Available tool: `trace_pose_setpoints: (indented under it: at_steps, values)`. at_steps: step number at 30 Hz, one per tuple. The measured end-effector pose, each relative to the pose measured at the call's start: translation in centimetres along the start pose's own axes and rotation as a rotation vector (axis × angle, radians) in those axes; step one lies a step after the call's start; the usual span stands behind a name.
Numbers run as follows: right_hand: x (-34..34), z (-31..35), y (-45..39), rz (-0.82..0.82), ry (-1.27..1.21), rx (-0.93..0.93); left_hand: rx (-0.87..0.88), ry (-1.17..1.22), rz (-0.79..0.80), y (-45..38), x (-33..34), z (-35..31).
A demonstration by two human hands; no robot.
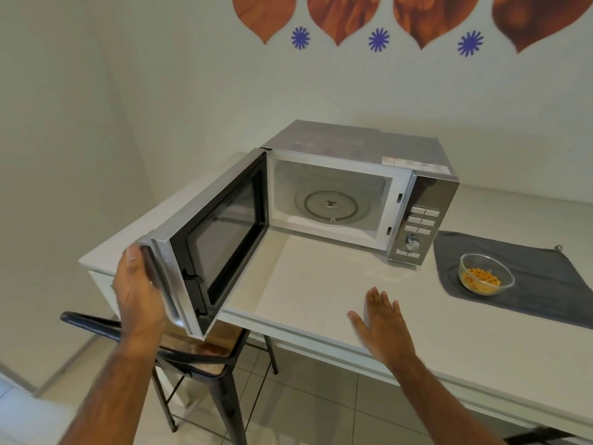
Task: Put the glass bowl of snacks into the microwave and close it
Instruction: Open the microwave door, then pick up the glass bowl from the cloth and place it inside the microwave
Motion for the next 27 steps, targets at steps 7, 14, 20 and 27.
trace_pose_setpoints:
  at_steps: [7,14,20,27]
  values:
    - [0.1,0.1,-0.1,0.007,-0.01,-0.002,0.369,-0.1,-0.012,0.0,1.2,-8.8]
    - [0.3,-0.2,0.0,-0.005,-0.007,0.002,0.699,-0.624,0.193,3.6,8.1,-16.1]
    - [0.5,-0.4,-0.1,-0.009,-0.009,0.007,0.583,-0.657,0.511,7.3,16.1,-11.0]
    - [0.5,-0.2,-0.1,-0.023,0.001,-0.005,0.489,-0.673,0.69,9.7,21.6,-2.9]
Point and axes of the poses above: each hand's wrist, its own y-axis away from the middle knuckle, its own x-axis out of the palm, z = x × y, the point moved 9 cm from there along -y, towards the middle knuckle, and after that the axes turned 1 degree about -x, right-handed, at the moved point
